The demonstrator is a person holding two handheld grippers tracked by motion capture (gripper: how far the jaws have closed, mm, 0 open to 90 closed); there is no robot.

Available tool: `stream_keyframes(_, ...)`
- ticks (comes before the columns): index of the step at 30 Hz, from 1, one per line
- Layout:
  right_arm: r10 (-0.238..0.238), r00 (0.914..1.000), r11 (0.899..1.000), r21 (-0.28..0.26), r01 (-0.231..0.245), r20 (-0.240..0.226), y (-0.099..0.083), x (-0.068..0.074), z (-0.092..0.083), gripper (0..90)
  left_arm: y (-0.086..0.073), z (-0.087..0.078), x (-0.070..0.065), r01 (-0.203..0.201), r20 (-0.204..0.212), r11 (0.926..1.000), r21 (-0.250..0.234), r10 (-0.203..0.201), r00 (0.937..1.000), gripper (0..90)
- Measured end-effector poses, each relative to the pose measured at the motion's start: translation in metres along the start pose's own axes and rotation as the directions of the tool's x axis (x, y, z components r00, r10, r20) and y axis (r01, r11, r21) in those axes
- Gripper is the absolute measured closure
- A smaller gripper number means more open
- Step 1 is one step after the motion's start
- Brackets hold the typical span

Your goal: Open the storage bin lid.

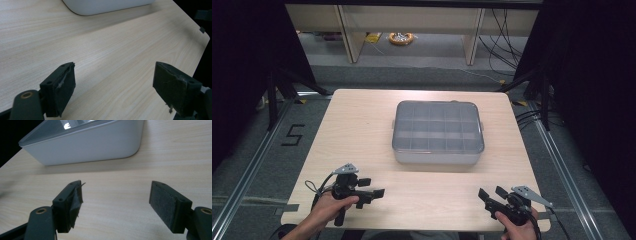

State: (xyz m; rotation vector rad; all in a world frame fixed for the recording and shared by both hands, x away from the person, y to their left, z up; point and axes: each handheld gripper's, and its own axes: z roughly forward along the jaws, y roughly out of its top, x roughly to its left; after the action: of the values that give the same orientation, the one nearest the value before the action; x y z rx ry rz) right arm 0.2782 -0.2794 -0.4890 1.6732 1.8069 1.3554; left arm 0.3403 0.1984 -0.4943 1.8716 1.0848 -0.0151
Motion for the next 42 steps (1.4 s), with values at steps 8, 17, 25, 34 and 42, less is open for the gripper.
stream_keyframes(8, 0.058, 0.9983, 0.998, 0.024, -0.058, -0.008, 0.010, 0.002, 0.005, 28.2, 0.010, -0.002, 0.006, 0.039, 0.013, 0.9991, -0.019, -0.038, 0.9992, 17.4)
stream_keyframes(17, 0.051, 0.9986, 0.999, -0.010, -0.051, -0.017, 0.033, -0.007, 0.011, 29.6, 0.025, -0.003, 0.013, 0.062, 0.006, 0.9975, -0.033, -0.062, 0.9981, 17.4)
stream_keyframes(25, 0.108, 0.9937, 0.994, -0.015, -0.108, -0.032, 0.056, -0.013, 0.015, 30.2, 0.044, -0.001, 0.016, 0.073, 0.015, 0.9960, -0.051, -0.072, 0.9973, 17.4)
stream_keyframes(34, 0.076, 0.9970, 0.996, -0.044, -0.077, -0.013, 0.093, -0.022, 0.034, 32.0, 0.069, 0.009, 0.024, 0.086, -0.004, 0.9942, -0.064, -0.086, 0.9963, 18.3)
stream_keyframes(42, 0.056, 0.9983, 0.998, -0.038, -0.055, 0.015, 0.111, -0.027, 0.052, 34.1, 0.095, 0.016, 0.035, 0.077, -0.049, 0.9925, -0.095, -0.082, 0.9954, 19.6)
